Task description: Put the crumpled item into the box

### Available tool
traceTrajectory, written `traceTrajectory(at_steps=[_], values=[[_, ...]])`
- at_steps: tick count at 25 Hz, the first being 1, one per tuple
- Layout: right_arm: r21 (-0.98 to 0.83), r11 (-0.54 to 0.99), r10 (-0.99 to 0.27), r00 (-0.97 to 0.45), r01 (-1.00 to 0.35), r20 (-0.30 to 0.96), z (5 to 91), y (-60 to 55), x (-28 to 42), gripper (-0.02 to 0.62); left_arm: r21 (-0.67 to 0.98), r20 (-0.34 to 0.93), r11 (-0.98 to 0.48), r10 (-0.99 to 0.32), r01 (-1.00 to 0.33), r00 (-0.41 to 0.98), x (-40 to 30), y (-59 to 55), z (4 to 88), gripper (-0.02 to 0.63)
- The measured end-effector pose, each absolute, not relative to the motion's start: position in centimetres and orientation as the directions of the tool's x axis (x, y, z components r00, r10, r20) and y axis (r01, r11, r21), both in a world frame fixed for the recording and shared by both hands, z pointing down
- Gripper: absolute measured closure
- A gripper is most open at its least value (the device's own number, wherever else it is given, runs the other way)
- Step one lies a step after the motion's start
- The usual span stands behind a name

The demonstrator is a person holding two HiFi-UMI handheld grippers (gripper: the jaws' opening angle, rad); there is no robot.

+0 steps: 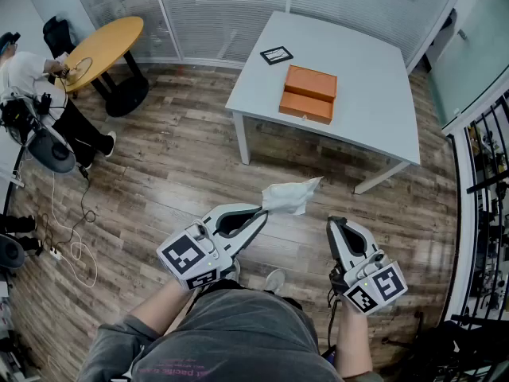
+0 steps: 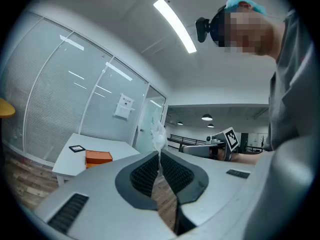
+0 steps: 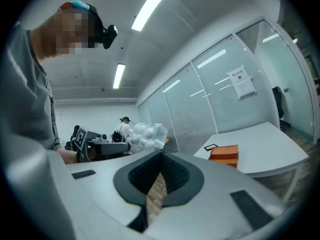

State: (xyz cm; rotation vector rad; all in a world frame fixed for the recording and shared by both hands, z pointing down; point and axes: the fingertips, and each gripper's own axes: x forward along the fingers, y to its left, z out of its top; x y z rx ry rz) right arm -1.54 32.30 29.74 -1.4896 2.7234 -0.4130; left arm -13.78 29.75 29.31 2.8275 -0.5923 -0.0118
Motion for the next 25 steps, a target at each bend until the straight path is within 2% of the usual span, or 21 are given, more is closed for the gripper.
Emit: traceTrajectory(at_steps=[13, 25], values=[[-0.242, 0.496, -0.834, -0.535, -0.834, 0.137, 30.2, 32.9, 0.4, 0.594, 0.238, 0.051, -0.879, -0.413, -0.412, 0.909, -12.0, 30.8, 29.5, 0.577], [-0.252, 0.535, -0.816, -0.57, -0.807, 0.095, 29.7, 36.6, 3.7, 0.592, 0.222, 0.057, -0.853, -0.472, -0.472, 0.88, -9.7, 34.3, 29.7, 0.577]])
